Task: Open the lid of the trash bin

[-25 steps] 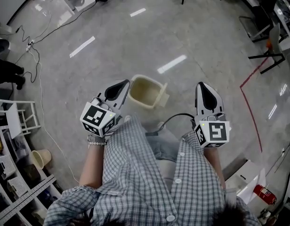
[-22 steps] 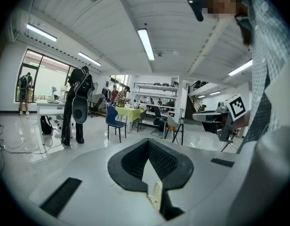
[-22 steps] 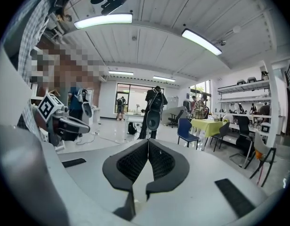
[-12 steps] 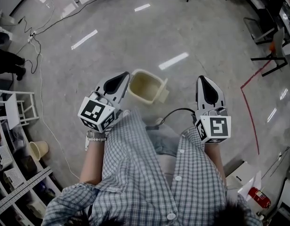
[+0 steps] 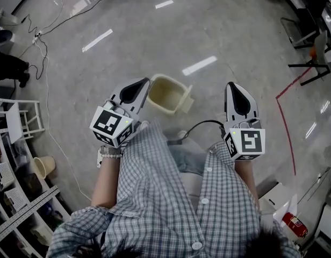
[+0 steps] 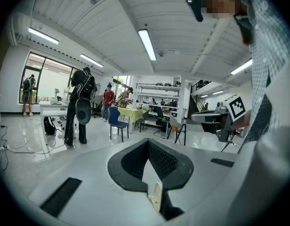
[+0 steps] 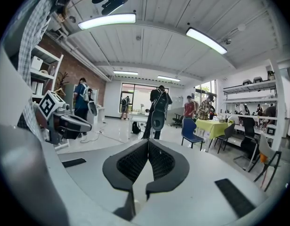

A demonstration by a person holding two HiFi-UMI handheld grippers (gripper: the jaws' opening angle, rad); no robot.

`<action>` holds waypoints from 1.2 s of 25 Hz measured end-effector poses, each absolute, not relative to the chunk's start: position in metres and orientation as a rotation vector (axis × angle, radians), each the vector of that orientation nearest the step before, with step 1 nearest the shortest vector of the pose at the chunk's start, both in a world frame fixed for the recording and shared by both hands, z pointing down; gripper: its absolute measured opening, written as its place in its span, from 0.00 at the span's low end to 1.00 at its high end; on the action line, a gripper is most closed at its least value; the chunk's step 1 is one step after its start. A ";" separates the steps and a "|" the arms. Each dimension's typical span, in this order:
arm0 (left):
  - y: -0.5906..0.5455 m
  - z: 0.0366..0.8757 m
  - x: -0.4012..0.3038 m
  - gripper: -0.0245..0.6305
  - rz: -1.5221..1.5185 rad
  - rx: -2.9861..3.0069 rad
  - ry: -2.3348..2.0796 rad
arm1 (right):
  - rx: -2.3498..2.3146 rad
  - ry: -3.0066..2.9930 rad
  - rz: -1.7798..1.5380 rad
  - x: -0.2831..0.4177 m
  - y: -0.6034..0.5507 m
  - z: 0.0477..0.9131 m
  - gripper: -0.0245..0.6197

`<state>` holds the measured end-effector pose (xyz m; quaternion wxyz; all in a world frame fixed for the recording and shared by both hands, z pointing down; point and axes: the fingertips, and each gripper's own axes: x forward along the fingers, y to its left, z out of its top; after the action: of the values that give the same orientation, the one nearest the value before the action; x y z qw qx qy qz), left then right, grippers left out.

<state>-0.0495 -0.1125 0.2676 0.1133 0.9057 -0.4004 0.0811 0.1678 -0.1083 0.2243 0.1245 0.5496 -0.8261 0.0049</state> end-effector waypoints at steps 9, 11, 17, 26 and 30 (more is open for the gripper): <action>-0.111 0.266 -0.048 0.04 0.236 2.655 -1.175 | 1.600 -2.406 0.012 0.170 -0.107 0.223 0.07; -0.111 0.265 -0.047 0.04 0.235 2.659 -1.177 | 1.601 -2.405 0.011 0.171 -0.107 0.223 0.07; -0.112 0.264 -0.047 0.04 0.230 2.664 -1.186 | 1.599 -2.406 0.011 0.172 -0.108 0.224 0.07; -0.112 0.263 -0.047 0.04 0.223 2.666 -1.187 | 1.589 -2.409 0.021 0.170 -0.107 0.225 0.07; -0.111 0.264 -0.047 0.04 0.222 2.668 -1.186 | 1.584 -2.410 0.026 0.170 -0.106 0.227 0.07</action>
<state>-0.0466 -0.1109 0.2636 0.1065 0.9059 -0.4029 0.0752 0.1699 -0.1061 0.2268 0.1285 0.5445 -0.8288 0.0090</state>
